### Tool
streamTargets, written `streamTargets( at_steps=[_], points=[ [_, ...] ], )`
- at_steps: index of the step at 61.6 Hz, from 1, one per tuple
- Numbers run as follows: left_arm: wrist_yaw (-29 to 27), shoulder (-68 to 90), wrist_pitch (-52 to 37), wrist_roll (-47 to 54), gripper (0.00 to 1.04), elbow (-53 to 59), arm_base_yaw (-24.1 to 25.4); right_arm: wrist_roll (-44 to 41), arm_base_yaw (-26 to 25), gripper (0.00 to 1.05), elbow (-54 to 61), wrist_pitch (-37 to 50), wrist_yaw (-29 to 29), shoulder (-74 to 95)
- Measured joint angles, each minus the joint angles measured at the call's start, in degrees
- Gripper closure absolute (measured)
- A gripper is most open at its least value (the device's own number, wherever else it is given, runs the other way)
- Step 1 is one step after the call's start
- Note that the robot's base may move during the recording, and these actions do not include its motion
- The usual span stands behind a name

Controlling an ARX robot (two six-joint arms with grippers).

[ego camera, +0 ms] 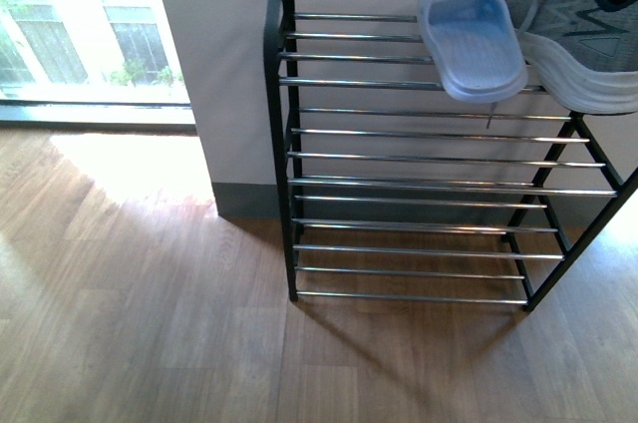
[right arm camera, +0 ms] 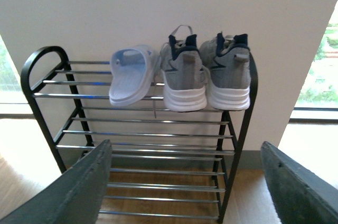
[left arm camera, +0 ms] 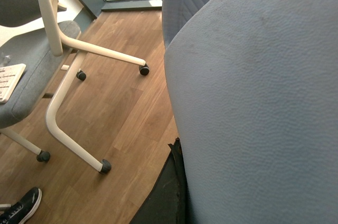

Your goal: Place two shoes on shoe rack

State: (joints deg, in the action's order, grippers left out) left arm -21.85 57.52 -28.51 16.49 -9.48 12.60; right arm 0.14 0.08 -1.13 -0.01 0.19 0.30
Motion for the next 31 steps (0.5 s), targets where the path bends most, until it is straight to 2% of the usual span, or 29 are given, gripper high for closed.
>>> streamTargets(
  at_steps=[3, 9, 13, 16, 18, 24, 31],
  points=[
    [-0.02, 0.0, 0.0, 0.0, 1.03, 0.0, 0.0, 0.0, 0.0, 0.09, 0.0, 0.0, 0.0, -0.02],
    [0.22, 0.04, -0.11, -0.02, 1.03, 0.02, 0.02, 0.0, 0.0, 0.09, 0.0, 0.0, 0.04, -0.02],
    [8.02, 2.56, -7.63, -2.23, 1.03, 0.94, 0.15, 0.0, 0.0, 0.09, 0.0, 0.0, -0.28, 0.0],
    [13.33, 6.27, -11.52, -3.91, 1.03, -1.25, -2.1, 0.0, 0.02, 0.09, 0.0, 0.0, -0.55, -0.02],
    [15.56, 8.68, -11.1, -4.63, 1.03, -4.07, -4.15, 0.02, 0.02, 0.09, 0.0, -0.04, -0.59, -0.04],
    [16.63, 17.09, -6.91, -5.46, 1.03, -15.3, -10.12, 0.02, 0.0, 0.09, 0.0, -0.04, -0.39, -0.04],
    [15.45, 27.93, -1.73, -4.28, 1.03, -28.0, -14.05, 0.02, 0.02, 0.09, 0.0, -0.04, -0.39, -0.04]
  ],
)
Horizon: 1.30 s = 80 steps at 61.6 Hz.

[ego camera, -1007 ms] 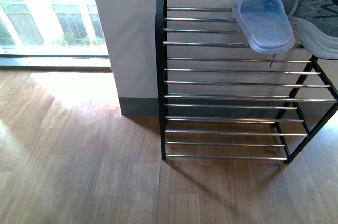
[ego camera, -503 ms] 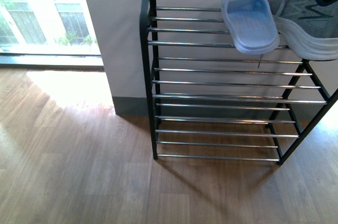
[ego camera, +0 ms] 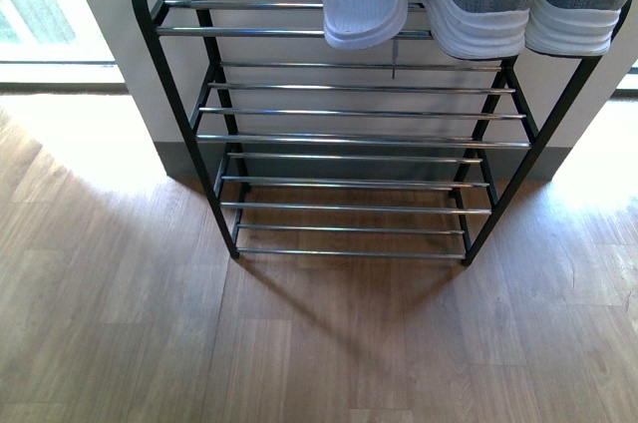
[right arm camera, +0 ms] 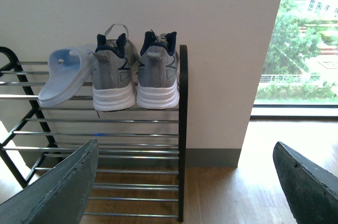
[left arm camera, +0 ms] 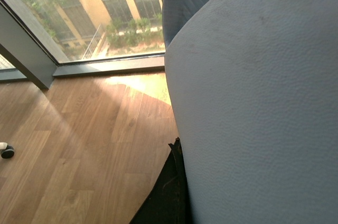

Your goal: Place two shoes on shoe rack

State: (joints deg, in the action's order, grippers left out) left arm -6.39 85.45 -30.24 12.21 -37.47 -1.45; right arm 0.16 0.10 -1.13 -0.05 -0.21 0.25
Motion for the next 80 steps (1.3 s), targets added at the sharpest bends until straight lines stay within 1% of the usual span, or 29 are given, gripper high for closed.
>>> streamTargets(
  at_steps=[1, 3, 5, 11, 21, 25, 28, 43, 49, 51, 53, 56, 58, 62, 64, 71, 74, 75, 78, 80],
  points=[
    [-0.17, 1.03, 0.5, 0.35, 1.03, -1.27, -0.39, 0.0, -0.02, 0.09, 0.0, 0.0, 0.0, 0.0],
    [-0.85, 6.21, 2.99, 1.46, 1.03, -7.56, -2.23, 0.0, -0.02, 0.09, 0.0, 0.0, 0.04, 0.0],
    [-0.76, 8.35, 4.13, 1.88, 1.03, -10.16, -2.84, 0.0, -0.02, 0.09, 0.0, 0.0, 0.04, 0.0],
    [-0.83, 18.21, 10.36, 3.04, 1.03, -22.64, -5.22, 0.0, -0.02, 0.09, 0.0, 0.0, 0.07, 0.0],
    [-1.75, 29.55, 18.14, 4.5, 1.03, -38.56, -8.02, 0.0, -0.02, 0.09, 0.0, 0.0, 0.04, 0.0],
    [-1.55, 32.76, 20.11, 5.05, 1.03, -43.56, -8.98, 0.0, -0.02, 0.09, 0.0, 0.0, 0.04, 0.0],
    [-2.4, 35.71, 21.88, 5.77, 1.03, -48.46, -9.81, 0.0, -0.02, 0.09, 0.0, 0.0, 0.04, 0.0],
    [-4.09, 48.92, 30.56, 5.75, 1.03, -68.52, -11.45, 0.0, -0.02, 0.09, 0.0, 0.0, 0.04, 0.0],
    [-5.79, 53.83, 33.53, 5.11, 1.03, -74.86, -11.61, 0.0, -0.02, 0.09, 0.0, 0.0, 0.04, 0.0],
    [-5.49, 55.32, 34.42, 4.26, 1.02, -76.83, -11.67, 0.0, -0.02, 0.09, 0.0, 0.0, 0.04, 0.0],
    [-4.87, 56.59, 35.89, 3.37, 0.95, -78.99, -11.74, 0.0, -0.02, 0.09, 0.0, 0.0, 0.04, 0.0],
    [-4.63, 57.18, 36.33, 2.75, 0.88, -79.71, -11.96, 0.0, -0.02, 0.09, 0.0, 0.0, 0.04, 0.0],
    [-3.87, 57.2, 36.5, 1.79, 0.79, -79.82, -12.13, 0.0, -0.02, 0.09, 0.0, 0.0, 0.04, 0.0],
    [-2.38, 56.78, 36.92, -0.37, 0.68, -79.78, -12.39, 0.0, -0.02, 0.09, 0.0, 0.0, 0.04, 0.0],
    [-1.99, 56.33, 36.79, -0.63, 0.65, -79.38, -12.46, 0.0, -0.02, 0.09, 0.0, 0.0, 0.04, 0.0],
    [1.36, 51.28, 34.75, -4.59, 0.45, -73.79, -12.79, 0.0, -0.02, 0.09, 0.0, 0.0, 0.04, 0.0],
    [2.67, 46.29, 32.57, -7.34, 0.33, -68.91, -12.81, 0.0, -0.02, 0.09, 0.0, 0.0, 0.04, 0.0],
    [2.95, 45.48, 32.15, -7.72, 0.31, -68.15, -12.81, 0.0, -0.02, 0.09, 0.0, 0.0, 0.04, 0.0],
    [2.95, 41.2, 30.27, -8.92, 0.22, -64.3, -12.79, 0.0, -0.02, 0.09, 0.0, 0.0, 0.04, 0.0],
    [2.25, 38.49, 28.7, -9.29, 0.19, -62.18, -12.76, 0.0, 0.0, 0.09, 0.0, 0.0, 0.04, 0.0]
  ],
)
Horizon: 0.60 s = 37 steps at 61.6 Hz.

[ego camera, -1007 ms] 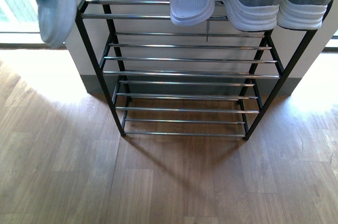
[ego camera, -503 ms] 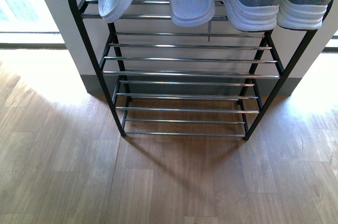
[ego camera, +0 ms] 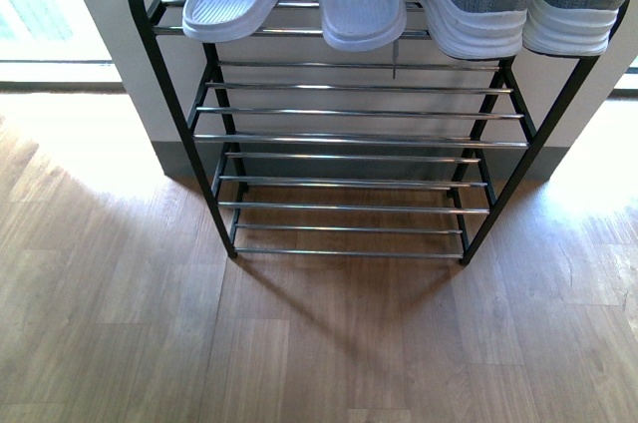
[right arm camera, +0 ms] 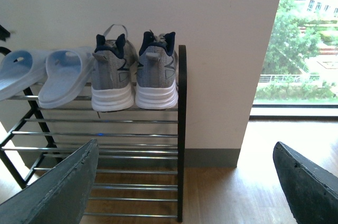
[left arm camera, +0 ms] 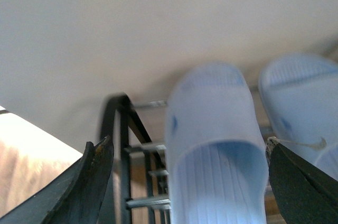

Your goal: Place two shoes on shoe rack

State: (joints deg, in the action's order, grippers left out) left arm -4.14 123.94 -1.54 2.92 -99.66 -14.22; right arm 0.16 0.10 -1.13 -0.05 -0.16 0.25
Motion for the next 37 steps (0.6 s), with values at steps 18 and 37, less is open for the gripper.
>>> streamTargets(
  at_steps=[18, 37],
  points=[
    [-5.64, -24.74, -47.69, -2.45, 0.75, 47.01, 4.96, 0.0, -0.02, 0.09, 0.0, 0.0, 0.0, 0.0],
    [-1.92, -37.81, -54.77, -2.78, 1.03, 69.53, 7.76, 0.0, -0.02, 0.09, 0.0, 0.0, 0.0, 0.0]
  ],
)
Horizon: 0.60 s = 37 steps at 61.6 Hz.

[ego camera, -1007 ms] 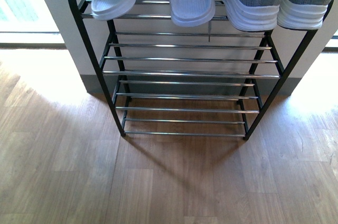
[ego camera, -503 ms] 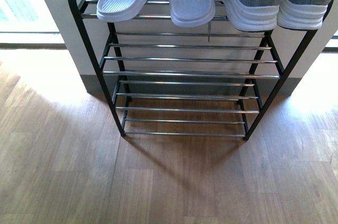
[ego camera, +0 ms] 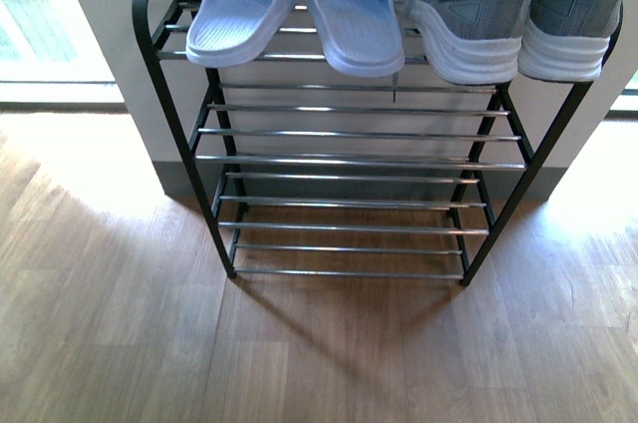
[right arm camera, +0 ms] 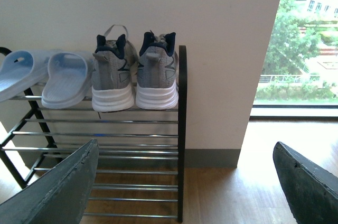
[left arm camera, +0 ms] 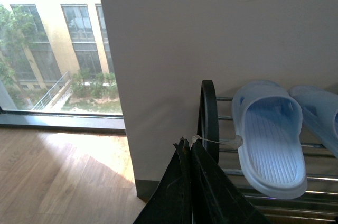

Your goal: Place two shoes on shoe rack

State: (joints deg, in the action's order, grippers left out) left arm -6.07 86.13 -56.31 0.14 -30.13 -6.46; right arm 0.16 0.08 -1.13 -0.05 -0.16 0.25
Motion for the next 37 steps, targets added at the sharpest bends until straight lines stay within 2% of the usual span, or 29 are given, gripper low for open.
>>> streamTargets(
  at_steps=[22, 26, 37],
  points=[
    [2.49, -13.9, -0.92, -0.02, 1.03, 15.41, 2.71, 0.0, 0.0, 0.09, 0.0, 0.0, 0.0, 0.0],
    [5.38, -16.48, -0.26, 0.0, 1.03, 17.29, 4.61, -0.02, 0.0, 0.09, 0.0, 0.0, 0.0, 0.0],
    [5.92, -23.61, 2.67, -0.02, 1.03, 21.88, 6.27, 0.0, 0.0, 0.09, 0.0, 0.0, 0.02, 0.0]
  ],
)
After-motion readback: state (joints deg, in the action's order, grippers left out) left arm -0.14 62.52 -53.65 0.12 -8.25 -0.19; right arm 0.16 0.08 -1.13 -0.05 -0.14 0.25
